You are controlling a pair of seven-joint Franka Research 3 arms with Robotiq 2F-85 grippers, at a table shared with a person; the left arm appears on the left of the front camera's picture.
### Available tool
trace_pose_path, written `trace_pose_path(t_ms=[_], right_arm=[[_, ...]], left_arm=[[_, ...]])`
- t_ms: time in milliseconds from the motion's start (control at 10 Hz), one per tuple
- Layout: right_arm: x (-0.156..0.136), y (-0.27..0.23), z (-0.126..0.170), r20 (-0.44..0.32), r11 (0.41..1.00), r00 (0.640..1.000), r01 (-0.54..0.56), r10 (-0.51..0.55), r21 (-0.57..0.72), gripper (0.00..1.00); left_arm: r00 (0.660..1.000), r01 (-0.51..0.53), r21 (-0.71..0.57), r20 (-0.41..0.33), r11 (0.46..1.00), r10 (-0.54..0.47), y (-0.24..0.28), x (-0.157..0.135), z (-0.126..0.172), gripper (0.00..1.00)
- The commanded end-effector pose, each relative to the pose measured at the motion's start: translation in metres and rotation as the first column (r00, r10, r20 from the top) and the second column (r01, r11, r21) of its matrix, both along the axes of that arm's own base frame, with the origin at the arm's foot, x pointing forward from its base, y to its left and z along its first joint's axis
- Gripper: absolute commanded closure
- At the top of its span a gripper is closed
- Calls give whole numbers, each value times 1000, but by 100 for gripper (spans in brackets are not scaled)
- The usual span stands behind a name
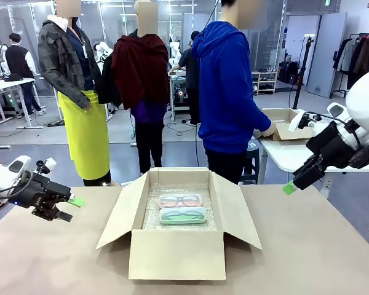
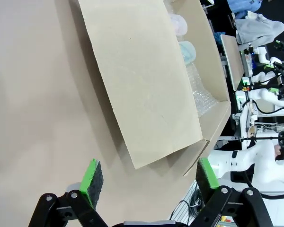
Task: Pack the glasses set securely to prepare it for shipping.
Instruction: Position the Package Box on the left side of the table.
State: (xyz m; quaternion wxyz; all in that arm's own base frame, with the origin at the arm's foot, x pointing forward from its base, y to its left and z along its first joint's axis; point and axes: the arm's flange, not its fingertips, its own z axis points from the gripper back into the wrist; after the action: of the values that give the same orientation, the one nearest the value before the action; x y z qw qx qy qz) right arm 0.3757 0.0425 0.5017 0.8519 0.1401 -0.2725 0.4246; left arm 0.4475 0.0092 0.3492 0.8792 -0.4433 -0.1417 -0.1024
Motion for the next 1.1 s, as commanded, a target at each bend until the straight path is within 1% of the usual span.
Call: trace_pose_path(t_ms=[0, 100, 300, 400, 500, 900, 1000], right_arm=[[0, 2, 1, -9, 1000, 1000, 13, -13, -2, 0], [0, 2, 1, -9, 1000, 1000, 13, -13, -2, 0], [0, 2, 1, -9, 1000, 1000, 13, -13, -2, 0], [0, 2, 1, -9, 1000, 1000, 13, -13, -2, 0], [0, 2, 1, -9, 1000, 1000, 13, -13, -2, 0], [0, 2, 1, -9, 1000, 1000, 13, -13, -2, 0], [0, 2, 1, -9, 1000, 1000, 13, -13, -2, 0]], left_arm=[[1000, 2, -3, 7, 1000, -2, 1, -5, 3, 0], [1000, 0, 0, 0, 1000, 0, 0, 0, 0, 0], [996, -82, -91, -31, 992, 80, -16, 19, -23, 0], [994, -103, -100, -41, 990, 99, -23, 26, -33, 0], [992, -126, -87, -37, 988, 123, -32, 31, -44, 0], [978, -208, -110, -28, 972, 206, -57, 55, -76, 0], [977, -215, -120, -45, 969, 211, -60, 59, -80, 0]])
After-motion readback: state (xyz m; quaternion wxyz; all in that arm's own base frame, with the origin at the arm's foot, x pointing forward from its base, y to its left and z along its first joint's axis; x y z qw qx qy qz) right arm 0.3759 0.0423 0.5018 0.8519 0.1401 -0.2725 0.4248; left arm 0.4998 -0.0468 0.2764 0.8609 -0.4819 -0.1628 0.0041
